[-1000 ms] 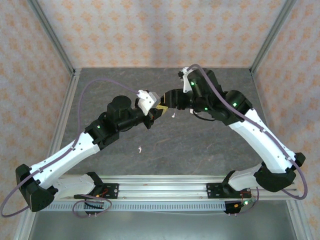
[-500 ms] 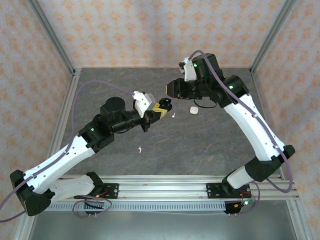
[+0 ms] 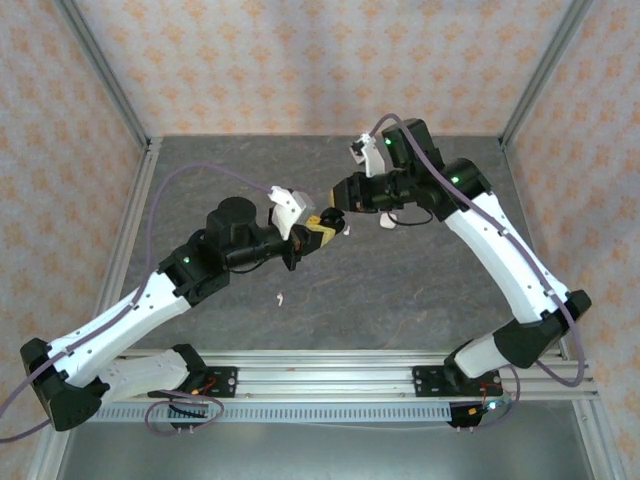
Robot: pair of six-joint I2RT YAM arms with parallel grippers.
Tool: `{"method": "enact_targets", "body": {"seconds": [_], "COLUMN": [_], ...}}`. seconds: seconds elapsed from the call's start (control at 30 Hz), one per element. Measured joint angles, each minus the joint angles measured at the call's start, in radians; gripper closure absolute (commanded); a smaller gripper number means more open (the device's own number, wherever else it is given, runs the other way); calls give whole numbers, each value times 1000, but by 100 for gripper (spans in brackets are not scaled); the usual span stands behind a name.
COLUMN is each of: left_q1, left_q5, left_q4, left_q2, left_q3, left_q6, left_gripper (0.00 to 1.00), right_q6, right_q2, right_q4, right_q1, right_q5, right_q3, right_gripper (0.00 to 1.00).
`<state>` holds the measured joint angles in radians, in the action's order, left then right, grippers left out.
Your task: Insert wireless bluetooth earbuds into charging case
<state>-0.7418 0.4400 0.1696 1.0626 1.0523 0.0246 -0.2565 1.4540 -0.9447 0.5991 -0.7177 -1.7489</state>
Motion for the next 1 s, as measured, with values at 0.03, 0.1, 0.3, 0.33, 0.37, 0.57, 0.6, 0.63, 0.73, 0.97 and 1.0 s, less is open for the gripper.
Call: {"method": "enact_targets", "body": {"seconds": [0.03,0.1,0.3,0.33,0.37,0.57,0.6,0.63,0.73,0.97,1.0], "left_q1": [6,14,35,41,50,108,120,137,181,257,267], "left_q5": [-4,3,16,11,1,-57,-63,-71,-95,-90,-79], "left_q4": [-4,-13,-39,-43,-50,-114,-120,-122,-97,35,45], "left_q2": [8,23,36,37,38,33,33,35,74,300,338], "left_q3": [0,1,1,1,1,-52,-74,-98,-132,-87,-73], "left_q6": [11,39,111,118,127,219,244,276,364,420,420], "left_gripper": [100,100,100,100,100,100,99,99,100,100,100], "right_q6": [5,17,44,48,51,69,73,72,62,40,38], "right_q2": [-15,-45,-98,-102,-105,-96,-87,-68,20,357,397], "right_q4": [-3,0,22,18,13,-22,-28,-34,-43,-111,-122], "right_q1": [0,3,5,5,7,0,-7,-23,-90,-272,-290], "right_q5": [0,21,97,114,134,322,351,382,431,460,460], "right_q3": [13,36,74,74,74,73,72,70,65,14,-1], "right_gripper": [81,81,74,73,72,57,56,54,47,39,39]}}
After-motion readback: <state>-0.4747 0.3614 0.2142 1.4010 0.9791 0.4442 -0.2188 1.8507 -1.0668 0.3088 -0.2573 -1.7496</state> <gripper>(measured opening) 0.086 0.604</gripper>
